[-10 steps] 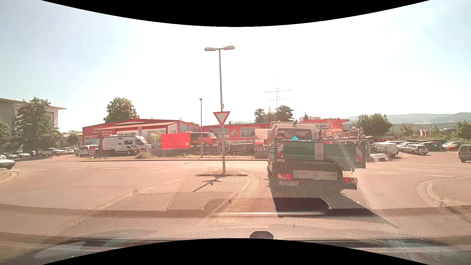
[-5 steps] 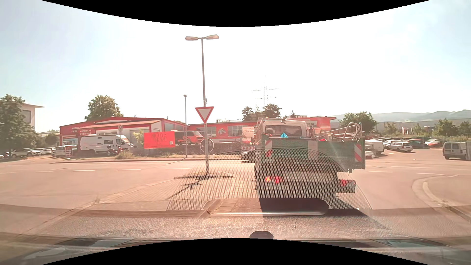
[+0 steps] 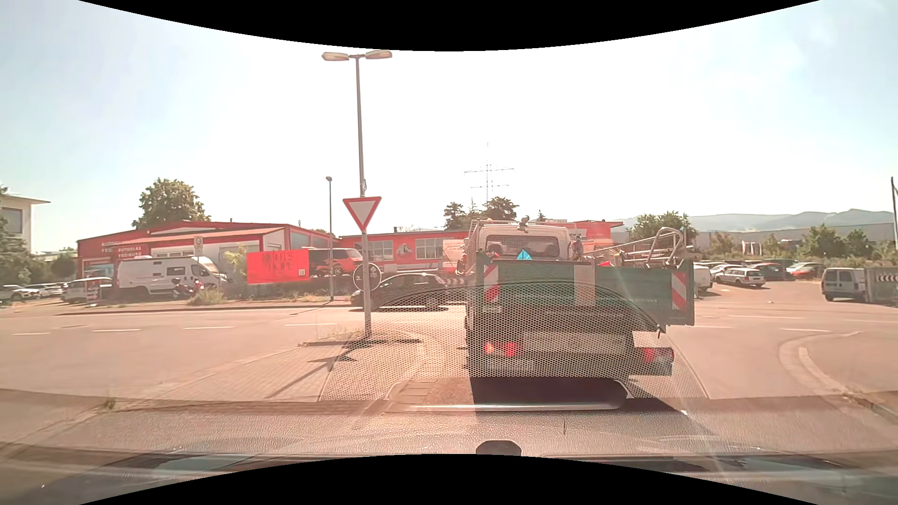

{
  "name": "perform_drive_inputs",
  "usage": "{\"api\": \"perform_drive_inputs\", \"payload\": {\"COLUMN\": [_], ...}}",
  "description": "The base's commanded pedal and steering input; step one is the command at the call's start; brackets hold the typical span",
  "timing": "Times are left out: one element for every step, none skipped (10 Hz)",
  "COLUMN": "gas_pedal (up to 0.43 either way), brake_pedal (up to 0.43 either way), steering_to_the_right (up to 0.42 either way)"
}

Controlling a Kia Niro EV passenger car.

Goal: Follow the waypoints while adhering to traffic rules and regulations

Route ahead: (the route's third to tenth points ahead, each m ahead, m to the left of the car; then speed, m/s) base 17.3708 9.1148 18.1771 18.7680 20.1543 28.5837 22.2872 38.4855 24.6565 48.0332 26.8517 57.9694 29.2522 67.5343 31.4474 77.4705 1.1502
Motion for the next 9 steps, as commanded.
{"api": "perform_drive_inputs", "payload": {"gas_pedal": [0.000, 0.000, 0.000, 0.000, 0.000, 0.000, 0.000, 0.000, 0.000], "brake_pedal": [0.146, 0.140, 0.140, 0.140, 0.140, 0.134, 0.122, 0.061, 0.012], "steering_to_the_right": [0.258, 0.256, 0.253, 0.249, 0.243, 0.237, 0.229, 0.221, 0.214]}}
